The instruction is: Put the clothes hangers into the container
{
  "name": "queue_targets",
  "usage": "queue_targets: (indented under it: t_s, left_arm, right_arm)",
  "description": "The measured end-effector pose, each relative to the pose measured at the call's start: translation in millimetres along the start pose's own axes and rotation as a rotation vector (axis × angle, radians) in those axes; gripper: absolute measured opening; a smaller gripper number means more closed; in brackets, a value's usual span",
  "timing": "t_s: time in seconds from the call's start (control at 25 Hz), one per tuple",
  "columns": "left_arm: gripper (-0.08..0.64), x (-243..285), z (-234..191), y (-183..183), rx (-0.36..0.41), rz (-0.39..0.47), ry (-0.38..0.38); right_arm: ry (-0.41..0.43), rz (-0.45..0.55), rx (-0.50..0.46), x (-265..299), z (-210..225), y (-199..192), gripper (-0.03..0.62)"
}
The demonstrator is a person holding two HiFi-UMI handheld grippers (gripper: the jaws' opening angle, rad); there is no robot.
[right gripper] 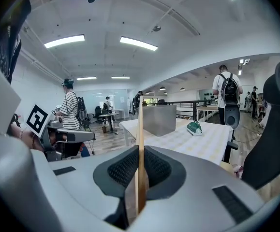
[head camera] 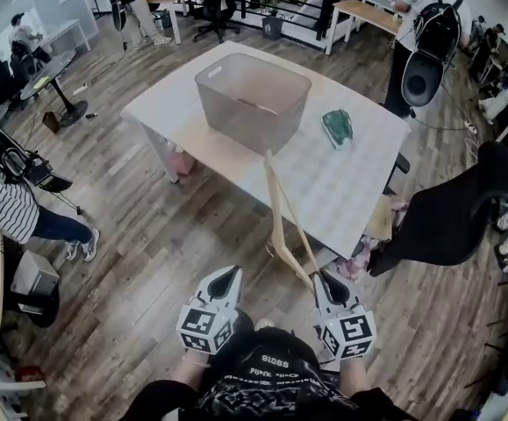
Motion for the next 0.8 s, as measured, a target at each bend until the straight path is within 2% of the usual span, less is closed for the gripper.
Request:
queue_targets:
  t_s: [0.16,0.36,0.8]
  left_arm:
    - [0.02,13.7,-9.2,1.5,-0.022,0.006,0.022]
    - [0.02,39.6,-24.3,4.3,-0.025,-0.005,-0.001]
    - [0.02,119.4,-102.4,54.5,-0.02,-0.02,-0.077]
  right_arm:
    - [0.011,0.003,-0.001,15.4,10.7,7.1,0.043]
    - [0.01,0.027,0.0,38.0,19.2,18.2,0.043]
    - [0.021,0.096,0.001,118.0,29.0,78.9,0.043]
Point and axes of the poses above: the fingertips, and each gripper's own axes: x forward along the fingers, z to its right, y out of its top, the point moved 9 cm from there along -x, backward along the fingers, and after that the axes turned 6 degrees about -z, right-handed, at the moved point
